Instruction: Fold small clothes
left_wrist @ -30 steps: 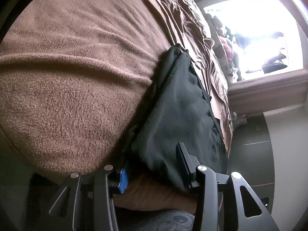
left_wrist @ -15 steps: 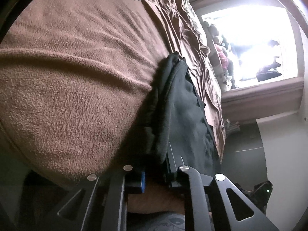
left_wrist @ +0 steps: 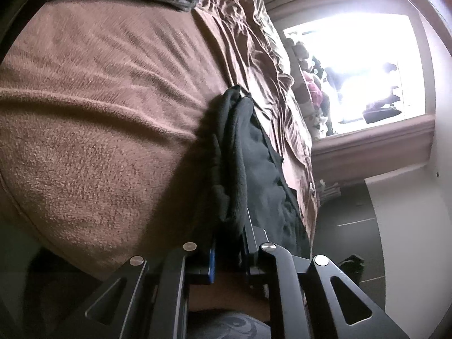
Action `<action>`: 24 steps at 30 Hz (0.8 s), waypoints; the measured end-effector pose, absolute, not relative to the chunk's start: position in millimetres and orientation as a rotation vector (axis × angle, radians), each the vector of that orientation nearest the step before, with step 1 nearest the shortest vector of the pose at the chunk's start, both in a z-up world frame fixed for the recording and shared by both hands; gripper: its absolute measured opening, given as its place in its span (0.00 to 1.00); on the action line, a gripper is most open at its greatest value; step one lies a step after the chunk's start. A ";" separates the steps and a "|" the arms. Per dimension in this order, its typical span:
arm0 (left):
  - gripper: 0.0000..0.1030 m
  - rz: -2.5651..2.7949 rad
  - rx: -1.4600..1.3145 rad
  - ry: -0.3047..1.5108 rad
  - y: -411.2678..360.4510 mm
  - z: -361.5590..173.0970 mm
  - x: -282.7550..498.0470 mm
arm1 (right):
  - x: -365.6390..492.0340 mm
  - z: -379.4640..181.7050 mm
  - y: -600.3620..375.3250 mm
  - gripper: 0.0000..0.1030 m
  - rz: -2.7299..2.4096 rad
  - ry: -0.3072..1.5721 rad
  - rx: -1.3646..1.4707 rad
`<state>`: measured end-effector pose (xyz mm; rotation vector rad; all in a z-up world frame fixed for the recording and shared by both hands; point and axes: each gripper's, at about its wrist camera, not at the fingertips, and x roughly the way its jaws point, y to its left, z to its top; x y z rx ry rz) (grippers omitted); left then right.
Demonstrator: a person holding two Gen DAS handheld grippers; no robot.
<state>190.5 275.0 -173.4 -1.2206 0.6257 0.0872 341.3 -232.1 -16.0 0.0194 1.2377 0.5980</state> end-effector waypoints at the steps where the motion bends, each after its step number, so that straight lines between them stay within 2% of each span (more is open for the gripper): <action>1: 0.13 0.086 -1.223 0.625 275.2 -172.7 190.5 | 342.4 -20.8 -228.8 0.23 0.596 1.248 0.008; 6: 0.14 0.094 -1.221 0.633 276.1 -172.1 192.1 | 359.1 -33.3 -214.9 0.18 0.569 1.251 -0.027; 14: 0.14 0.128 -1.237 0.661 277.9 -183.5 189.0 | 387.9 -39.2 -191.8 0.18 0.558 1.216 -0.062; 24: 0.14 0.179 -1.243 0.701 276.4 -190.4 189.6 | 418.4 -47.6 -178.2 0.07 0.557 1.203 -0.051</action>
